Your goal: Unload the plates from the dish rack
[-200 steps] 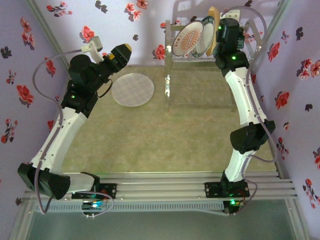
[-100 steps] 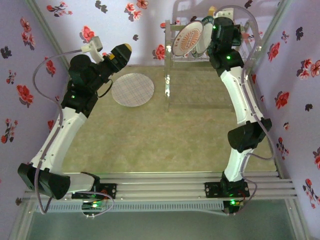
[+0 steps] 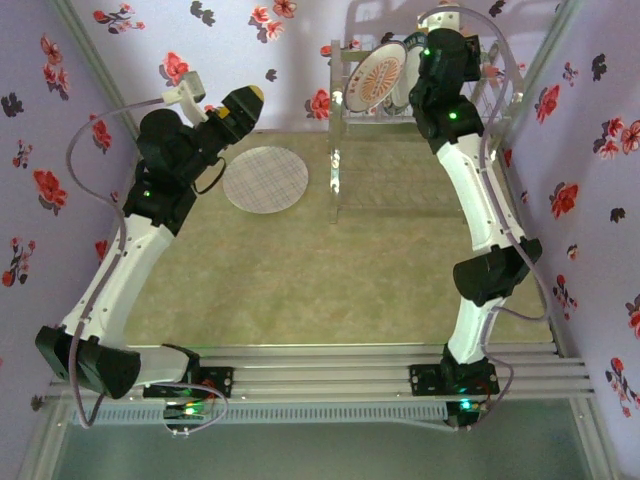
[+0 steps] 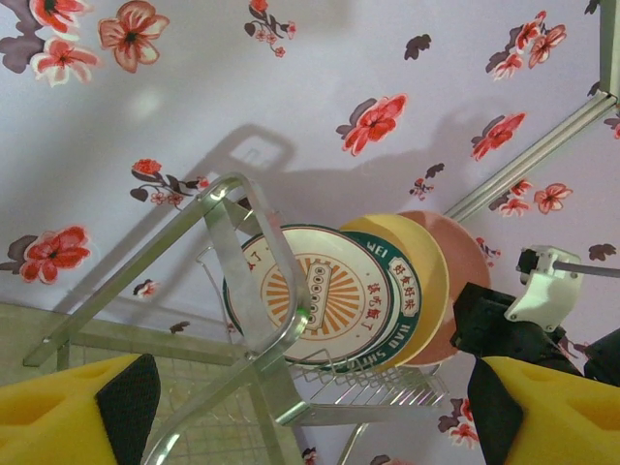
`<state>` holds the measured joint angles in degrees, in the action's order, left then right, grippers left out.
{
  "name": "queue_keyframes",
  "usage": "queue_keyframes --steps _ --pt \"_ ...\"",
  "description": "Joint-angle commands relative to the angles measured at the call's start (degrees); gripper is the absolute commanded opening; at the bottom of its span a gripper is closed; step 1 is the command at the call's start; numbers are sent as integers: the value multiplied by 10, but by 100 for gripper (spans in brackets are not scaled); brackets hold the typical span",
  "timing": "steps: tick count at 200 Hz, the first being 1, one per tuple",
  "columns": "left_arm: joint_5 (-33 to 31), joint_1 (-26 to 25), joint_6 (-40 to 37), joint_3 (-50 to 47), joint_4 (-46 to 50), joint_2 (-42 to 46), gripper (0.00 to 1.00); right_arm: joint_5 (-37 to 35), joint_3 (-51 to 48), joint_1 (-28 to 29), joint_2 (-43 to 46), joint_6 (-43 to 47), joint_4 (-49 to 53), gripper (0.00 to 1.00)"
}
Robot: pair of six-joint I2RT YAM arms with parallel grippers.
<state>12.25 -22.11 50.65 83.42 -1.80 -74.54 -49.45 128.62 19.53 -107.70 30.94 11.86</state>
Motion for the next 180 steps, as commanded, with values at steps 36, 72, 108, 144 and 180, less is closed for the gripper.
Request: queue_keyframes --steps 36,72,108,144,180 --pt "9 -8 4 21 -28 -5 86 -24 43 4 23 52 -74 0" --pt "11 -11 5 25 -29 -7 86 -31 42 4 35 92 -110 0" --pt "16 -15 5 34 -30 -12 86 -35 45 4 57 121 -140 0" --pt "29 -21 10 52 -33 -24 86 -36 35 4 95 104 -137 0" --pt "56 -35 15 81 -33 -50 86 -15 -17 7 168 31 -115 0"
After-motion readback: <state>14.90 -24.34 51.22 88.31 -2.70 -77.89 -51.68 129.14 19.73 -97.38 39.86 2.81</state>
